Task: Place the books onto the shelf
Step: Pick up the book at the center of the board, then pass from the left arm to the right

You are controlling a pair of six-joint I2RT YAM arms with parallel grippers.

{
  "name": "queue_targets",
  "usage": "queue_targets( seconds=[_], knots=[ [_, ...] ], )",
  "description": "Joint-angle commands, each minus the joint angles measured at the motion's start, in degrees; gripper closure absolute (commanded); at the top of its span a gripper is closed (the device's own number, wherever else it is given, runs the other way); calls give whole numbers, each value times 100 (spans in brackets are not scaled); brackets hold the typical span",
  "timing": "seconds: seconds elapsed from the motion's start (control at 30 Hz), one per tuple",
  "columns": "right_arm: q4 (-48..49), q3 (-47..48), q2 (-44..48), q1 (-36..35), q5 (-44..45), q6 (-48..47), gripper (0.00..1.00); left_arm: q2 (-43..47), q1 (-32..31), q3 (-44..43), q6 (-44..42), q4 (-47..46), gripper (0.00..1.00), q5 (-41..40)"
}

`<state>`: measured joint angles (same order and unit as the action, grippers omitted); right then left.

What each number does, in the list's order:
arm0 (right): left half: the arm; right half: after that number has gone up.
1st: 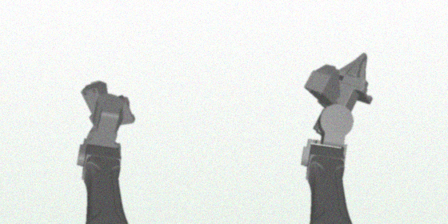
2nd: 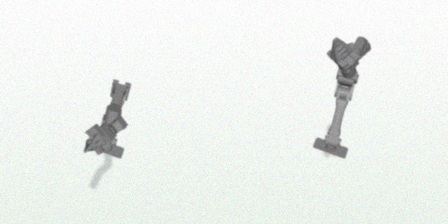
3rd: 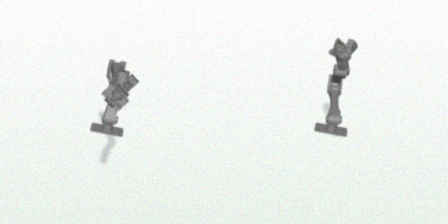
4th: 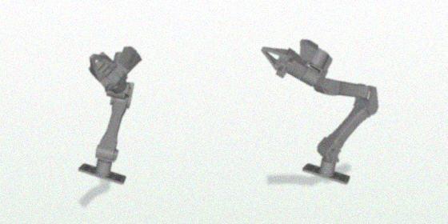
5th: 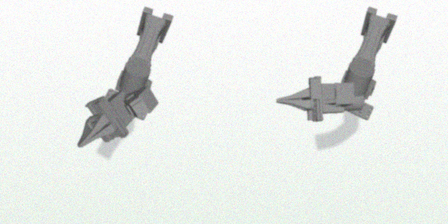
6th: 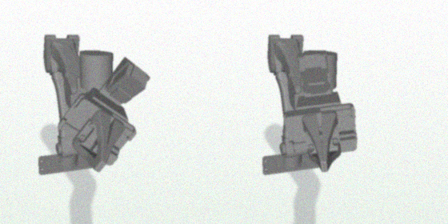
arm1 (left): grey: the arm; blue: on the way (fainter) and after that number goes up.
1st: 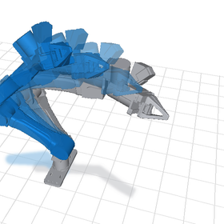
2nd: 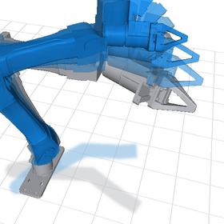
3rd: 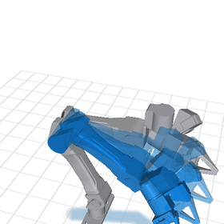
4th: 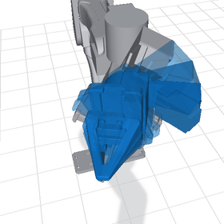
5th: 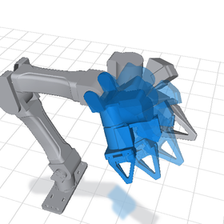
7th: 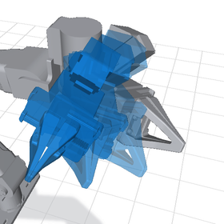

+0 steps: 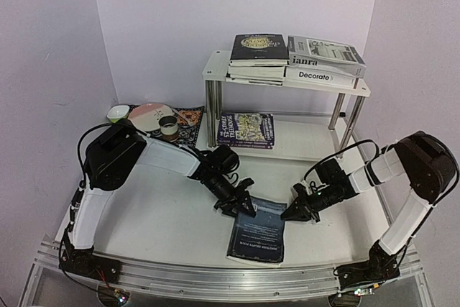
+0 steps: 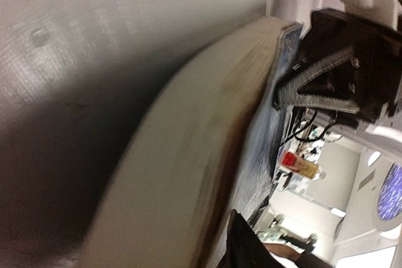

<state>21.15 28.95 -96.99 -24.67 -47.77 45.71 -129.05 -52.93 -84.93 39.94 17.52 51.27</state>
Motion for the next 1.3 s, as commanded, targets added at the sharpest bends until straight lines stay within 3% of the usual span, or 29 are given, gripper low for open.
queue_targets(
  seconds=[0.0, 0.07, 0.13, 0.27, 0.43, 0.57, 0.73, 0.87, 1.0, 1.13, 1.27],
  knots=[
    [-927, -483, -545, -105, 1542, 28, 100, -62, -64, 20, 85, -168, 81, -84],
    [-947, -458, -380, -102, 1520, 19, 100, 94, -40, 45, 112, -170, 93, -182],
    [-1057, -405, -159, -106, 1531, -28, 98, 283, 4, 113, 120, -170, 99, -261],
    [-1739, -164, 601, -108, 1677, -243, 67, 864, 104, 135, -200, 337, 100, -613],
    [-2825, 533, 1369, -108, 1714, -476, 47, 1632, 99, -258, -1303, 1671, 100, -1477],
    [-3801, 1398, 1676, -108, 1666, -326, 33, 2360, 44, -264, -1950, 2072, 100, -2283],
    [-4744, 2587, 1753, -106, 1417, 542, 27, 3303, -305, -210, -2781, 2220, 100, -3855],
    [-4908, 3185, 1899, -104, 1321, 1577, 21, 3588, -906, -208, -3552, 2169, 100, -5374],
    [-4901, 3584, 1969, -108, 1258, 2465, 3, 3530, -1382, -284, -4112, 2072, 100, -6777],
    [-4769, 3713, 1921, -113, 999, 3313, 2, 3236, -1754, -607, -4643, 2080, 100, -7949],
    [-4701, 3695, 2038, -138, 1117, 3951, 2, 2938, -1926, -955, -4939, 2073, 100, -8299]
  ],
)
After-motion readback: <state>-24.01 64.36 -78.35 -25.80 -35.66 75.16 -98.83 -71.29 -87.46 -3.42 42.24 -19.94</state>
